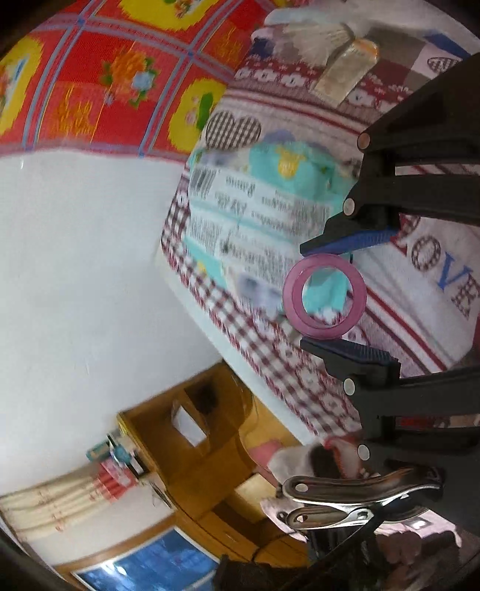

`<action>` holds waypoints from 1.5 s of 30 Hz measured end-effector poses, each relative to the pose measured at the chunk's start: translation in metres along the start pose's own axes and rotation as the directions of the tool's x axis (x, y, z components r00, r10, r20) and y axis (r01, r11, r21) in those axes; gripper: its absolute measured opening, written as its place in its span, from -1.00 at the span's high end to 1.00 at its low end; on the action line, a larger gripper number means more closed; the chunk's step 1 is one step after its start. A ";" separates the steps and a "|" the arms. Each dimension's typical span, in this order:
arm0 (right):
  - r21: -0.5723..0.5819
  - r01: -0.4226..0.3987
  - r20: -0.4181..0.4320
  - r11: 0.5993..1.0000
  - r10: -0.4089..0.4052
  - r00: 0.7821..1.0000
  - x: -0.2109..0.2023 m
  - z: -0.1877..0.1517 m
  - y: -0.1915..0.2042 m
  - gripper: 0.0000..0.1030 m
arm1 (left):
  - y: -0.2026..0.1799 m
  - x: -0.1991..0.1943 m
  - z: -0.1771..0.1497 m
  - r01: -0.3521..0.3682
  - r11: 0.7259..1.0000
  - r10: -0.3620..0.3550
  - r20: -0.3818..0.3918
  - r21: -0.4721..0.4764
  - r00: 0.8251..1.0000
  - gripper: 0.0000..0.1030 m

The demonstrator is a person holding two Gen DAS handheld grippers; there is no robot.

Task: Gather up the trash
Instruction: 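Carry the white tissue with the left gripper while the right carries the pink ring toward the red bucket, then open the left gripper to drop the white tissue into the red bucket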

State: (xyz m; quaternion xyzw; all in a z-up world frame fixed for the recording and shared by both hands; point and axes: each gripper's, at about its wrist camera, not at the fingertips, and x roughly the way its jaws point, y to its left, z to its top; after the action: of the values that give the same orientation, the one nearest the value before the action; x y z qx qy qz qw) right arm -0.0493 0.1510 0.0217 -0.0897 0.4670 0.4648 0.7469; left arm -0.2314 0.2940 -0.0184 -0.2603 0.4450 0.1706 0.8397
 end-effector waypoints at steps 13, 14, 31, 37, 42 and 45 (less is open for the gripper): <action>-0.090 -0.099 -0.042 0.991 0.096 0.995 0.023 0.019 0.054 0.15 | 0.066 -0.002 0.019 -0.160 0.980 0.165 0.031 -0.116 0.986 0.39; -0.091 -0.099 -0.050 0.991 0.095 0.994 0.027 0.022 0.057 0.15 | 0.070 -0.001 0.022 -0.164 0.979 0.169 0.034 -0.120 0.985 0.39; 0.035 0.006 -0.064 0.999 -0.004 0.998 0.107 0.081 0.119 0.15 | 0.171 0.088 0.087 -0.069 0.997 0.067 -0.060 -0.020 0.996 0.39; 0.117 0.082 -0.057 0.990 -0.075 0.996 0.129 0.086 0.127 0.15 | 0.201 0.141 0.091 -0.097 0.995 0.100 -0.105 0.039 0.989 0.39; 0.165 0.134 -0.072 0.977 -0.124 0.990 0.143 0.085 0.131 0.15 | 0.225 0.191 0.090 -0.095 0.995 0.099 -0.163 0.036 0.982 0.39; 0.185 0.157 -0.077 0.970 -0.145 0.986 0.149 0.084 0.131 0.15 | 0.238 0.222 0.088 -0.075 0.997 0.079 -0.201 0.027 0.976 0.39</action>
State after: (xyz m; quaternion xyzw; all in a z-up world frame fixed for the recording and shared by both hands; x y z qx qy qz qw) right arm -0.0800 0.3623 -0.0090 -0.0678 0.5243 0.3566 0.7703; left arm -0.1753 0.5499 -0.2306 -0.2507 0.5395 0.1714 0.7853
